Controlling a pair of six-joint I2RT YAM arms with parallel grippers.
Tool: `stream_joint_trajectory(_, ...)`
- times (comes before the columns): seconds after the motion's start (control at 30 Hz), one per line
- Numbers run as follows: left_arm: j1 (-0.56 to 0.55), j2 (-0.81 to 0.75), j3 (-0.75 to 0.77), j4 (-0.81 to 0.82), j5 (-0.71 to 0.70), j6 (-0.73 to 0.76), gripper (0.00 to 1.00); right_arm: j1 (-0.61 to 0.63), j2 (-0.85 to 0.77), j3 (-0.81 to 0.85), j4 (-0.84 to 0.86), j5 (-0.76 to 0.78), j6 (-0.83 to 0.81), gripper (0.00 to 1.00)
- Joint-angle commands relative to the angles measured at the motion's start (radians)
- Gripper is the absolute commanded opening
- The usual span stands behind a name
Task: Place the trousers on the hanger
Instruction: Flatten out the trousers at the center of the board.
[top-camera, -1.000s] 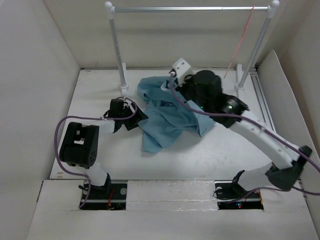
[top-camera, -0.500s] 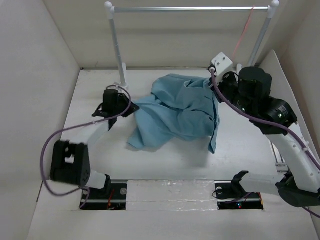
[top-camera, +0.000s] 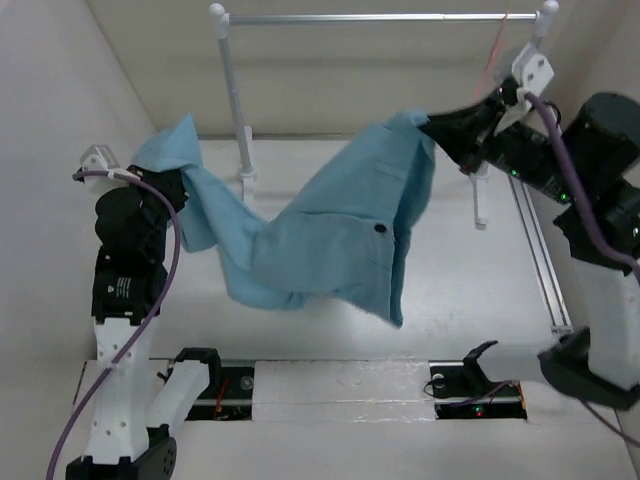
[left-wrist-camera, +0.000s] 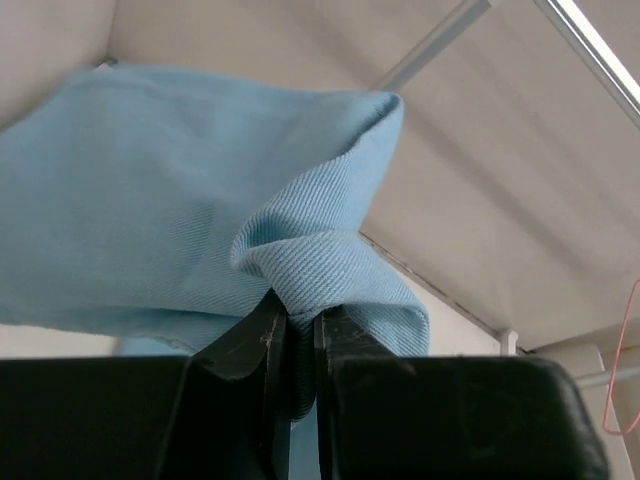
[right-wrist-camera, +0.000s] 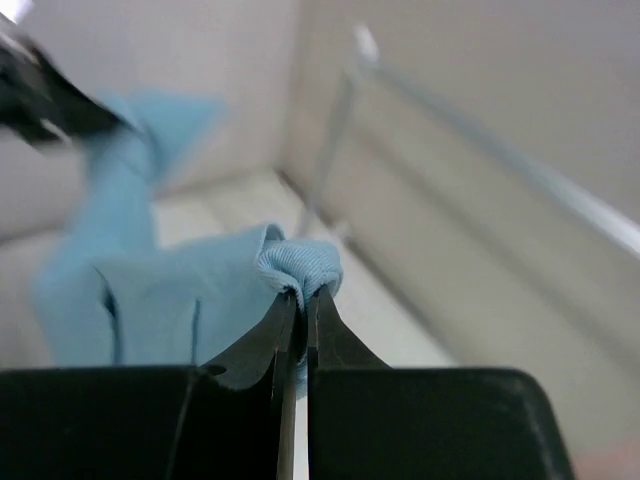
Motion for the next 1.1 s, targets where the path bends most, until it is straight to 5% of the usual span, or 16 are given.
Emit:
stream_joint_trajectory(0.0,0.001,-0.024,-0.011,-0.114,0.018,0.038,0.0,-0.192,-0.243,-0.409,0.063,0.049,0.053,0.0)
stream_joint_trajectory(0.17,-0.047,-0.13,-0.262,-0.187,0.15,-0.046,0.0,-0.445,-0.476,-1.063,0.127,0.417,0.053,0.0)
stream_joint_trajectory(0.4,-0.068,-0.065,-0.396,-0.378,0.113,-0.022,0.0,-0.48,-0.458,-1.005,0.085,0.538,0.021,0.0)
stream_joint_trajectory(0.5,-0.068,-0.025,-0.331,-0.442,0.051,-0.001,0.0,-0.48,-0.466,-1.004,0.028,0.53,0.018,0.0)
stream_joint_trajectory(0.53,-0.068,-0.022,-0.304,-0.456,0.015,0.0,0.04,-0.48,-0.494,-1.032,0.016,0.516,0.019,0.0)
stream_joint_trajectory(0.57,-0.068,0.006,-0.214,-0.417,-0.059,0.0,0.41,-0.457,-0.534,-1.082,-0.016,0.434,0.042,0.0)
stream_joint_trajectory(0.7,-0.068,0.075,-0.108,-0.296,-0.083,0.005,0.51,-0.446,-0.599,-1.197,-0.096,0.328,0.073,0.0)
stream_joint_trajectory(0.77,-0.068,0.156,-0.094,-0.216,-0.098,0.012,0.67,-0.421,-0.64,-1.274,-0.144,0.276,0.058,0.0)
stream_joint_trajectory(0.93,-0.02,0.46,-0.01,-0.051,-0.002,0.081,0.67,-0.386,-0.588,-1.317,-0.262,0.173,-0.011,0.0)
stream_joint_trajectory(1.07,-0.02,0.8,0.133,-0.033,0.087,0.144,0.62,-0.293,-0.71,-1.36,-0.296,0.127,0.002,0.0)
